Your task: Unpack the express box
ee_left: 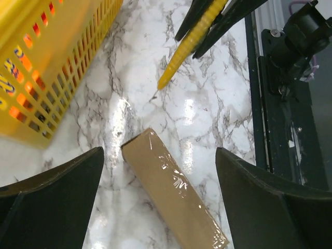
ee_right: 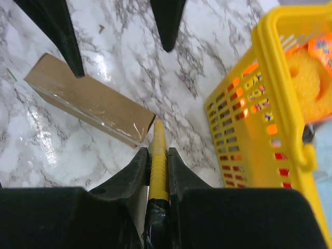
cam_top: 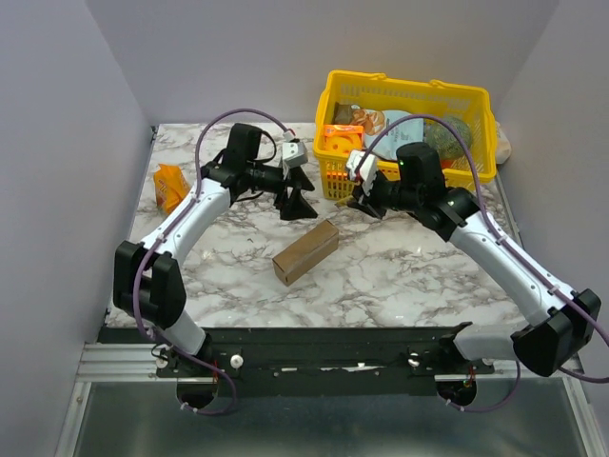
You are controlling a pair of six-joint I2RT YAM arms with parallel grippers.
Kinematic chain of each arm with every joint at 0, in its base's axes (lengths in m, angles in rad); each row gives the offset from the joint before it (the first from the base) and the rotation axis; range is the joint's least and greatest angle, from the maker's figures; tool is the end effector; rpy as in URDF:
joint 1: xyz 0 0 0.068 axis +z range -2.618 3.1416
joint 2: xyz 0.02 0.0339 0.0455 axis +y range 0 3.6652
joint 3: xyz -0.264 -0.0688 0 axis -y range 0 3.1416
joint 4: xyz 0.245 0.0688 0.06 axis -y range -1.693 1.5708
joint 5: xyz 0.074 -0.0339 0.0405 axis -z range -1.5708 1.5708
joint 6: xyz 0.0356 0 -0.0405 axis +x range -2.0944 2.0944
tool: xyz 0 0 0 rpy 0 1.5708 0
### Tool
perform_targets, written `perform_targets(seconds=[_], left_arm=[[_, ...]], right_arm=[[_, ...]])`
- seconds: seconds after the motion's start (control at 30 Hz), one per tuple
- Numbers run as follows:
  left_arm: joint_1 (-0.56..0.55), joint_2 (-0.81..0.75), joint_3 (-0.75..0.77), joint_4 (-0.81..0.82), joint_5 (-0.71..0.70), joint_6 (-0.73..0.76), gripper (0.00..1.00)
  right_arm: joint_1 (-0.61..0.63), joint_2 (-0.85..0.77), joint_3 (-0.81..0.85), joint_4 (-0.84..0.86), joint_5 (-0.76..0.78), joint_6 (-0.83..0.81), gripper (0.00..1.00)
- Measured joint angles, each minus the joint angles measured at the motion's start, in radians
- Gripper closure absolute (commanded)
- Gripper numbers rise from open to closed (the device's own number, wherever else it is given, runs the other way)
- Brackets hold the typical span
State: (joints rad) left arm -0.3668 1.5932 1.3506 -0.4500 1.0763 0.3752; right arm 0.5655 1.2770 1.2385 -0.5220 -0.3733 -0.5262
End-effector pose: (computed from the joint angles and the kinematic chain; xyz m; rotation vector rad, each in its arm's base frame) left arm 0.3137 -0.1541 0.3188 1.2457 1.6581 -1.1880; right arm 0.2307 0.1618 0.3598 -1.2808 1.6851 0.4203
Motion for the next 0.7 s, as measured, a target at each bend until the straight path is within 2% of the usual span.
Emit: perform_targets(seconds=[0.17, 0.27, 0.43, 0.47, 0.53, 0.57, 0.6, 0.7], left_arm=[[-0.005, 0.047, 0.11, -0.062, 0.049, 0.106, 0.16], [-0.016, 0.09, 0.179, -0.111, 0.061, 0.16, 0.18], [-0.056, 0.101, 0.198, -0.14, 0.063, 0.189, 0.24], [-0.062, 0.101, 0.198, -0.141, 0.063, 0.189, 0.31], [-0.074, 0.103, 0.198, -0.14, 0.063, 0.182, 0.39], [-0.079, 0.104, 0.198, -0.137, 0.063, 0.177, 0.53], [-0.081, 0.106, 0.2, -0.135, 0.062, 0.171, 0.6], [-0.082, 0.127, 0.222, -0.126, 0.061, 0.121, 0.7]], right_arm=[[-0.01, 0.056, 0.066, 0.039, -0.13, -0.067, 1.0], [-0.011, 0.091, 0.096, 0.051, -0.188, -0.082, 1.0], [-0.011, 0.138, 0.136, 0.06, -0.256, -0.093, 1.0], [-0.011, 0.143, 0.141, 0.061, -0.266, -0.093, 0.99], [-0.011, 0.149, 0.151, 0.061, -0.28, -0.092, 1.0], [-0.011, 0.15, 0.152, 0.065, -0.286, -0.092, 1.0], [-0.011, 0.15, 0.152, 0.065, -0.291, -0.092, 1.0], [-0.011, 0.15, 0.152, 0.066, -0.296, -0.092, 0.99]])
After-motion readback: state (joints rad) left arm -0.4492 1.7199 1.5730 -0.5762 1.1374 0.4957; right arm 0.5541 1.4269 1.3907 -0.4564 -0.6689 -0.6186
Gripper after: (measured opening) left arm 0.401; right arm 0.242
